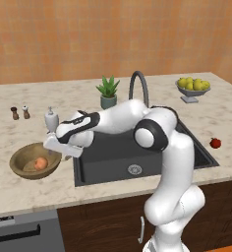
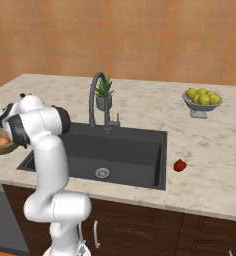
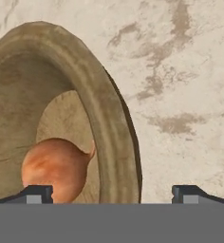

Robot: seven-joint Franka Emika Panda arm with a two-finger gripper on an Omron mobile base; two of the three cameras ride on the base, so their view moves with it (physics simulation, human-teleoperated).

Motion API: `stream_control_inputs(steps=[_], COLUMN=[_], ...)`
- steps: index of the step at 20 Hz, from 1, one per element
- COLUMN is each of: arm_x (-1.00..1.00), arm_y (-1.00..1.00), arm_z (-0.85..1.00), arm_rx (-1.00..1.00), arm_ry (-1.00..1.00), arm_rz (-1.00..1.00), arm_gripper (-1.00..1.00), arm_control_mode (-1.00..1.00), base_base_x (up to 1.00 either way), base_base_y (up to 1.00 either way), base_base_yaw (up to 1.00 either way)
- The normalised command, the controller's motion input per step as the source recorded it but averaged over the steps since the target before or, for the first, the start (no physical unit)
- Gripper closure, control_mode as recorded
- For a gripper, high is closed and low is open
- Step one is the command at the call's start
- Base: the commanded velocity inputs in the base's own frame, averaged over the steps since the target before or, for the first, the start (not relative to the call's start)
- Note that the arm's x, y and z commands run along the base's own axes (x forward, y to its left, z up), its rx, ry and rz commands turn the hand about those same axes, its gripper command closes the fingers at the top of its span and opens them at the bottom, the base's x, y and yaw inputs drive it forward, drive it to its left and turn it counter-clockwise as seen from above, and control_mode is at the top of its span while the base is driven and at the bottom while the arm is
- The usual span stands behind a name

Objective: Pick the onion from the sink and place it in the bowl. Then pick the bowl and place it in the microwave. Then close the microwave door and press the start button.

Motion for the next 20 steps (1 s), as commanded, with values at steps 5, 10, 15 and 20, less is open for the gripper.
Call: stream_control_inputs(steps=[5,10,15,20], arm_x=[0.02,0.03,-0.07,-0.7], arm_y=[0.16,0.35,0.01,-0.32], arm_z=[-0.18,-0.08,0.06,0.74], arm_rx=[0.0,0.0,0.02,0.0], arm_ry=[0.03,0.0,-0.06,-0.24], arm_rz=[0.0,-0.01,-0.02,-0.11], arm_gripper=[1.0,1.0,1.0,1.0], arm_control_mode=[-1.0,-1.0,-1.0,-1.0], base_base_x=[0.0,0.0,0.0,0.0], base_base_y=[0.0,0.0,0.0,0.0], base_base_yaw=[0.0,0.0,0.0,0.0])
